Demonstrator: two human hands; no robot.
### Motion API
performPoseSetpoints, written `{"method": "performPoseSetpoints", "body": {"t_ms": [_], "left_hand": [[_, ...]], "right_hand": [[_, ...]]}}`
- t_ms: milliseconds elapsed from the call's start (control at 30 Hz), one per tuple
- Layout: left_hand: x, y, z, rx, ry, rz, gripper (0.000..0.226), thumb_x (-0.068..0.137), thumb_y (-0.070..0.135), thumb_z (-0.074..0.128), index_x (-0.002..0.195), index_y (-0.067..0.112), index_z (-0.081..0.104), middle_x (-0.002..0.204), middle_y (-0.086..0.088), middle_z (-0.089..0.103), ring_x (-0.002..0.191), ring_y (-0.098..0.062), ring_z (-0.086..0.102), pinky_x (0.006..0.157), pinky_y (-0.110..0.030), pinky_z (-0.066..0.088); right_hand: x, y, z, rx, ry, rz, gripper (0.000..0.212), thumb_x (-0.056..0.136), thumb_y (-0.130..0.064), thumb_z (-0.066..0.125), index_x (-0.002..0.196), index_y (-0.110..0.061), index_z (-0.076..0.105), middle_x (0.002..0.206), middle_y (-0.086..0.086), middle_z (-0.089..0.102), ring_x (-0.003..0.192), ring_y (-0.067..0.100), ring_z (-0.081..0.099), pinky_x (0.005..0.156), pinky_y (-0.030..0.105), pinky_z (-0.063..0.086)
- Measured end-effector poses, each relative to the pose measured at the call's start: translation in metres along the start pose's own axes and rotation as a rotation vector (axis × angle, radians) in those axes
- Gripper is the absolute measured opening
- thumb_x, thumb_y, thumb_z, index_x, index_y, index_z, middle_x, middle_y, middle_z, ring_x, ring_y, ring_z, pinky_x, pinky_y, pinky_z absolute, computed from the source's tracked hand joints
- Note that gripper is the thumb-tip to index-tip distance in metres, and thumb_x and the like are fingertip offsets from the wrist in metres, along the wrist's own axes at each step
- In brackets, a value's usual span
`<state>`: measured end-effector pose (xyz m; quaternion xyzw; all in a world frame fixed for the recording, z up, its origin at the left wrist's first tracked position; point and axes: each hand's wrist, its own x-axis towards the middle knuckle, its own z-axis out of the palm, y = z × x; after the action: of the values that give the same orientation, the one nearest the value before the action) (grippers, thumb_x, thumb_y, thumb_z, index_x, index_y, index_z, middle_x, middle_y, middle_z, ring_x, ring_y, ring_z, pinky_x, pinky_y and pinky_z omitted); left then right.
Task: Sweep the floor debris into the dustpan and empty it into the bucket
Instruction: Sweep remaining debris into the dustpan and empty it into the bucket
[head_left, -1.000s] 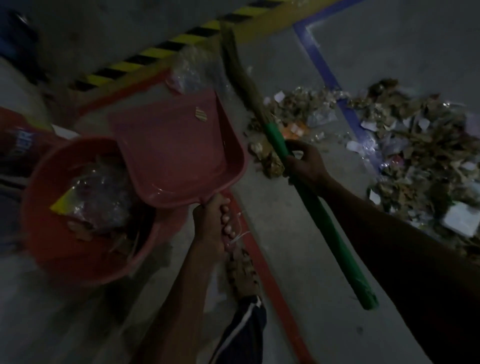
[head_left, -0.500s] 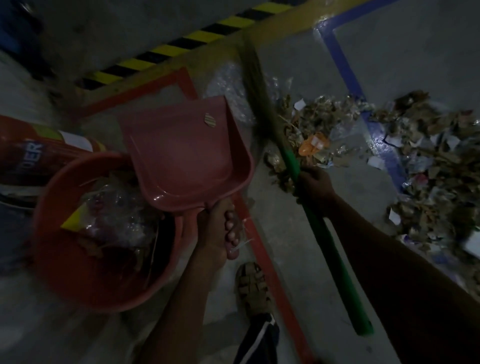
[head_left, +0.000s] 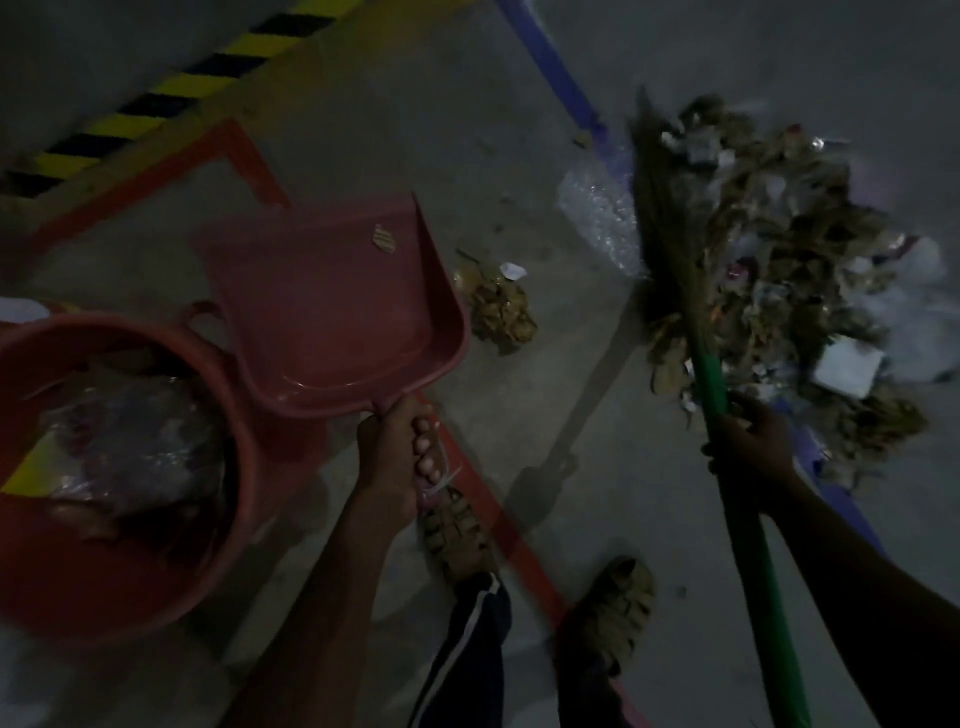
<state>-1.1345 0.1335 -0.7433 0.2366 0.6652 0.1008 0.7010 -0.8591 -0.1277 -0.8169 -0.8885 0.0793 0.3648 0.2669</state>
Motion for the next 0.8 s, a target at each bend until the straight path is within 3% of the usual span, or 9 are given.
{"method": "performPoseSetpoints", "body": {"t_ms": [67,233,367,567,700,800], "left_hand": [[-0.005,-0.009,0.010,0.025,-0.020,0.004,0.033,0.089,0.011,0.055,0.059,0.014,0.040,0.043,0.002,0.033,0.031,-0.013,0.028,0.039,-0.018,0.026],[-0.019,-0.040,0.027,0.063,-0.033,-0.008,0.032,0.089,0.010,0.053,0.060,0.014,0.041,0.045,0.001,0.032,0.032,-0.014,0.027,0.040,-0.019,0.026],[-0.036,-0.061,0.040,0.045,-0.031,-0.034,0.032,0.090,0.010,0.051,0.060,0.014,0.039,0.045,0.001,0.032,0.032,-0.014,0.027,0.039,-0.019,0.026],[-0.060,-0.078,0.050,-0.017,0.023,-0.031,0.034,0.090,0.010,0.052,0.059,0.015,0.038,0.043,0.002,0.032,0.030,-0.013,0.028,0.039,-0.017,0.025],[-0.064,-0.083,0.044,-0.002,0.073,-0.058,0.033,0.086,0.014,0.054,0.059,0.017,0.036,0.044,0.001,0.030,0.033,-0.015,0.026,0.041,-0.017,0.026],[-0.067,-0.090,0.039,-0.001,0.097,-0.034,0.032,0.087,0.010,0.052,0.060,0.016,0.036,0.043,0.002,0.031,0.031,-0.013,0.026,0.039,-0.017,0.024]], "right_hand": [[0.005,0.010,-0.009,-0.037,0.073,-0.004,0.054,0.099,-0.021,0.057,0.149,-0.015,0.040,0.112,0.026,0.065,0.062,0.030,0.065,0.051,0.035,0.052],[-0.009,0.024,-0.009,-0.126,0.184,-0.274,0.045,0.093,-0.024,0.057,0.134,-0.008,0.049,0.095,0.019,0.064,0.066,0.035,0.067,0.057,0.055,0.058],[-0.029,0.037,0.001,-0.178,0.071,-0.461,0.060,0.085,-0.050,0.050,0.139,-0.028,0.039,0.116,0.010,0.052,0.089,0.037,0.064,0.069,0.058,0.056],[-0.089,0.016,0.049,-0.126,-0.208,-0.626,0.064,0.086,-0.039,0.051,0.142,-0.008,0.046,0.120,0.012,0.050,0.092,0.037,0.063,0.073,0.051,0.056],[-0.090,0.008,0.083,-0.226,-0.409,-0.597,0.054,0.091,-0.021,0.060,0.141,-0.002,0.048,0.120,0.020,0.056,0.094,0.038,0.064,0.075,0.052,0.056],[-0.077,0.021,0.087,-0.226,-0.427,-0.494,0.056,0.088,-0.022,0.060,0.138,0.002,0.051,0.113,0.025,0.062,0.087,0.042,0.067,0.067,0.048,0.056]]}}
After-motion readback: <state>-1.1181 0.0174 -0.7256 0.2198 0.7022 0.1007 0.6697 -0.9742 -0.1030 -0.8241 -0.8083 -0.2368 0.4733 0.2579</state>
